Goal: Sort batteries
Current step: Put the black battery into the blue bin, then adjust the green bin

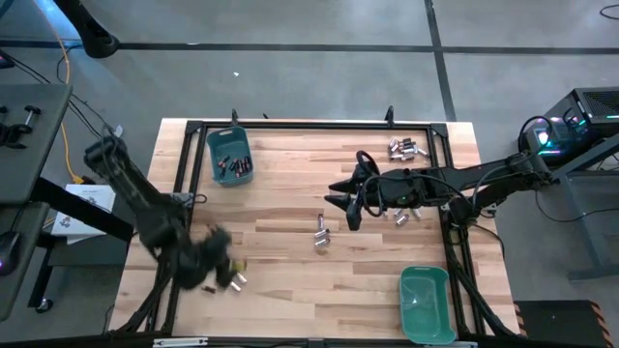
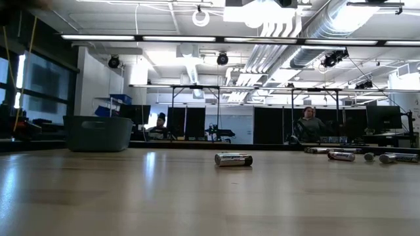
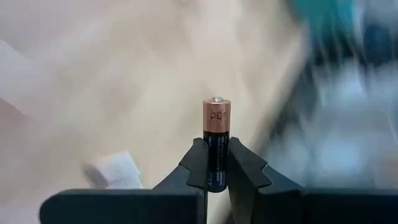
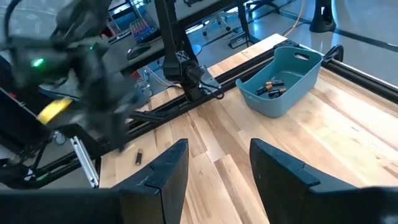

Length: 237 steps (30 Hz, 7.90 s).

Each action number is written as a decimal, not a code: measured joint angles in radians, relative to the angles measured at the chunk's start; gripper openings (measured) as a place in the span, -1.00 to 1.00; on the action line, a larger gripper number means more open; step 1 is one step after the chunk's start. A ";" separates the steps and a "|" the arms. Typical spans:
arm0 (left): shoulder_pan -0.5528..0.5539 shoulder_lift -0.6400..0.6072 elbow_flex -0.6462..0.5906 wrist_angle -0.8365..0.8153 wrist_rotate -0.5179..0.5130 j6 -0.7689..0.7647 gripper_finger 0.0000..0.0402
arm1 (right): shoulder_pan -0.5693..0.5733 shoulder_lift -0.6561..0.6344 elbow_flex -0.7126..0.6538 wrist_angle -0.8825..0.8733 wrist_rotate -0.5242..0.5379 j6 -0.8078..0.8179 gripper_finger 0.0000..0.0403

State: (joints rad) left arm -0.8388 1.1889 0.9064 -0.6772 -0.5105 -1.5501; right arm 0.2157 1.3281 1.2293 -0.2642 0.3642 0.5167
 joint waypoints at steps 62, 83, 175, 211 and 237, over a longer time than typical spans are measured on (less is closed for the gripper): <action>0.631 -0.172 0.001 -0.243 0.211 0.855 -1.00 | -0.033 0.000 0.000 0.051 0.003 0.025 -0.18; -0.056 0.252 0.064 -0.285 0.599 0.608 -0.65 | -0.033 0.000 0.000 0.043 -0.042 -0.001 -0.18; 1.535 0.181 0.021 -0.336 0.414 1.207 -0.85 | -0.032 0.000 0.000 0.037 -0.072 0.052 -0.18; 1.647 0.456 0.020 -0.248 0.421 1.283 -0.74 | -0.032 0.000 0.000 0.037 -0.072 0.096 -0.18; 1.549 0.063 0.185 -0.367 0.454 1.154 -0.36 | -0.039 -0.132 0.000 -0.051 -0.092 0.025 -0.18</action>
State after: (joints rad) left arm 0.7106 1.2523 1.0913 -1.0440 -0.0563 -0.3962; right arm 0.1764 1.1956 1.2289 -0.3155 0.2725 0.5413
